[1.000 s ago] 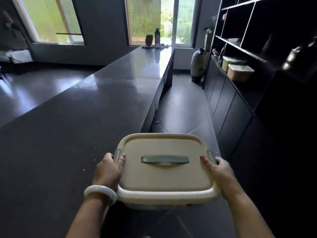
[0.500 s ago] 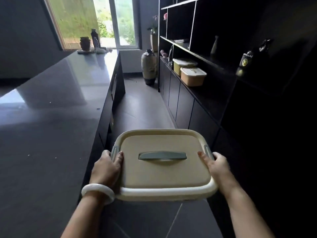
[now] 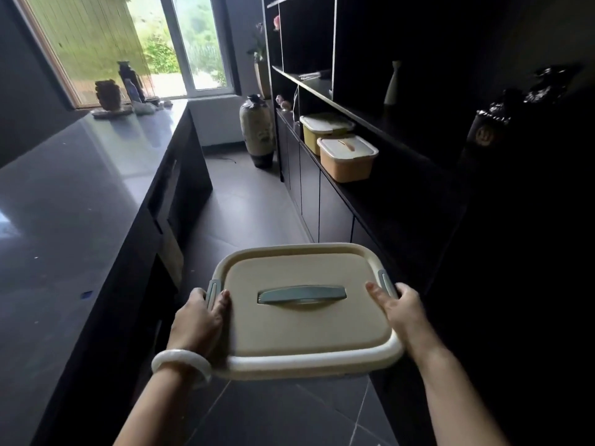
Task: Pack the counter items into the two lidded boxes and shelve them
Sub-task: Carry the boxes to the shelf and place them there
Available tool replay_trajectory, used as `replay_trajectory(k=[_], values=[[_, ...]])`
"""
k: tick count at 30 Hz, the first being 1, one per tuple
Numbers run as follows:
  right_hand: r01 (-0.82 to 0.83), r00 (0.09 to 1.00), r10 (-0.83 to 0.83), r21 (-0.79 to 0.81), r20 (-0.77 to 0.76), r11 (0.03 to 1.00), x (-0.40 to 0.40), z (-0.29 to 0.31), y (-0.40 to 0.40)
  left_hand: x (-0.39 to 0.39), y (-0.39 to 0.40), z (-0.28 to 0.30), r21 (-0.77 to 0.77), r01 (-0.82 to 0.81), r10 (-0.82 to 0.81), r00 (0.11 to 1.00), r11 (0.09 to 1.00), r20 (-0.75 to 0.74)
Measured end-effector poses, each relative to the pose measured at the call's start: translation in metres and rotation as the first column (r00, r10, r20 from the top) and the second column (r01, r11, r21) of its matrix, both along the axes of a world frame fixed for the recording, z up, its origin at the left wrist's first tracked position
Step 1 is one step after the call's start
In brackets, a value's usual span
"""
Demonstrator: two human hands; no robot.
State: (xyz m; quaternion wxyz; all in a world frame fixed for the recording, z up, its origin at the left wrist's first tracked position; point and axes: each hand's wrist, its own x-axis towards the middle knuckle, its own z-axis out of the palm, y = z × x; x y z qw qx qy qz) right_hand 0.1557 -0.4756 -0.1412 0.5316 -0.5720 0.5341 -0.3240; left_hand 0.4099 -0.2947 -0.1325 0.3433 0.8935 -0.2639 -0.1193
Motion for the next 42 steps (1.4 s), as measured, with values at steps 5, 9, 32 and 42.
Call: replay_trajectory(k=[5,9,32,42], values=[[0.032,0.999,-0.032,0.026,-0.011,0.999,0.040,-0.010,-0.078,0.051,-0.090,-0.010,0.000,0.025,-0.025,1.000,1.000,0.004],[0.125,0.992,-0.124,0.050,-0.031,0.991,0.073,-0.026,-0.140,0.101,-0.175,-0.029,0.031,0.112,-0.113,0.993,0.993,0.026],[0.742,0.670,-0.738,0.120,-0.084,0.660,0.114,-0.062,-0.367,0.169,-0.609,-0.063,0.027,0.669,-0.670,0.743,0.743,0.000],[0.859,0.511,-0.841,0.149,-0.176,0.490,0.123,-0.090,-0.399,0.151,-0.710,-0.084,0.077,0.787,-0.788,0.615,0.612,-0.034]])
